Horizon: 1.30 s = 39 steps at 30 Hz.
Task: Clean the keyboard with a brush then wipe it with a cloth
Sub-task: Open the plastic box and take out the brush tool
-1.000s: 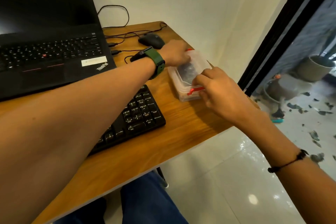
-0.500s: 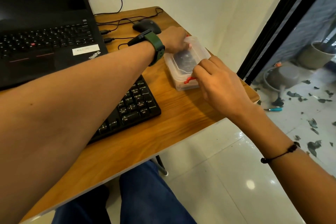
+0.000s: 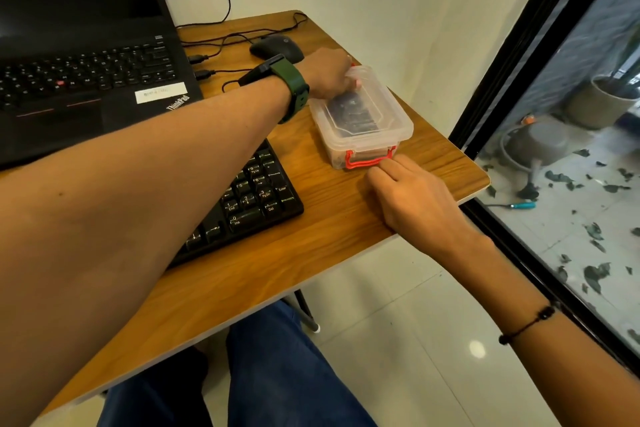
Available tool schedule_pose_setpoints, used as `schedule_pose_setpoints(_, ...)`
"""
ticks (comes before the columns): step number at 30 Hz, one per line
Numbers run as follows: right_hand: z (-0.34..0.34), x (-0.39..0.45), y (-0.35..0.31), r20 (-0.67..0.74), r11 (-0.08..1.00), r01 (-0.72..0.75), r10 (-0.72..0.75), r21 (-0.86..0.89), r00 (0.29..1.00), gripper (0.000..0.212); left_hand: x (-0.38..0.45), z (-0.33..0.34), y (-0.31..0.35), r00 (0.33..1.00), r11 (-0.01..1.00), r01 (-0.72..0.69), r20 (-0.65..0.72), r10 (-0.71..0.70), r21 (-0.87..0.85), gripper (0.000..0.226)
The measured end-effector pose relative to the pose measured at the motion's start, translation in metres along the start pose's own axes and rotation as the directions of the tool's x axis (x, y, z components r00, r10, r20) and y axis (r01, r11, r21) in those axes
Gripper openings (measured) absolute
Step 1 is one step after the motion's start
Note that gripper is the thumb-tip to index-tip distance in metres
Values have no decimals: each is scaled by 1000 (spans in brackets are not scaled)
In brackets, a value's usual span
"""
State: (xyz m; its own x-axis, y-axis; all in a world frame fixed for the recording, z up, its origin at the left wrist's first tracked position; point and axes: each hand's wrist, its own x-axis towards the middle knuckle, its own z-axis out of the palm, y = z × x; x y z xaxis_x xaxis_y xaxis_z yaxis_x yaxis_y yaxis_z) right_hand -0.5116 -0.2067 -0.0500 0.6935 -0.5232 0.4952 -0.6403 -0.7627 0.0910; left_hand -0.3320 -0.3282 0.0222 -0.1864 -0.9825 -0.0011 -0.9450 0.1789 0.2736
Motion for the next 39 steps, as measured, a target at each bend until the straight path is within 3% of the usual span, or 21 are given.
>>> schedule_pose_setpoints(7, -17, 28, -3, -178, 999, 0, -9, -54, 984, 14, -1, -5, -2, 1000, 999, -4, -19, 4, -32, 36)
schedule_pose_setpoints(12, -15, 44, 3, -9, 997, -65, 64, -42, 998, 38, 10, -14, -9, 995, 992, 39, -90, -50, -117, 25)
schedule_pose_setpoints(16, -13, 40, 3, -14, 997, -81, 80, -20, 997, 42, 24, -18, -12, 992, 981, 96, -61, -107, -167, 13)
schedule_pose_setpoints(21, -9, 40, 3, -25, 995, -97, 97, -8, 995, 43, 35, -14, -24, 977, 926, 212, 43, -209, -313, 18)
schedule_pose_setpoints(27, -6, 39, 5, -37, 995, -96, 95, -1, 995, 42, 42, -3, -34, 927, 781, 370, 151, -342, -503, 22)
schedule_pose_setpoints(33, -4, 37, 4, -3, 992, -129, 129, 13, 992, 37, 30, 0, -39, 922, 715, 370, 139, -361, -594, 20)
schedule_pose_setpoints(36, -16, 44, -2, 74, 982, -179, 175, 55, 982, 35, 15, 0, -41, 911, 574, 359, 144, -386, -736, 15)
schedule_pose_setpoints(39, -35, 61, -10, 262, 919, -371, 330, 129, 907, 57, -2, 0, -43, 892, 400, 357, 180, -415, -844, 25)
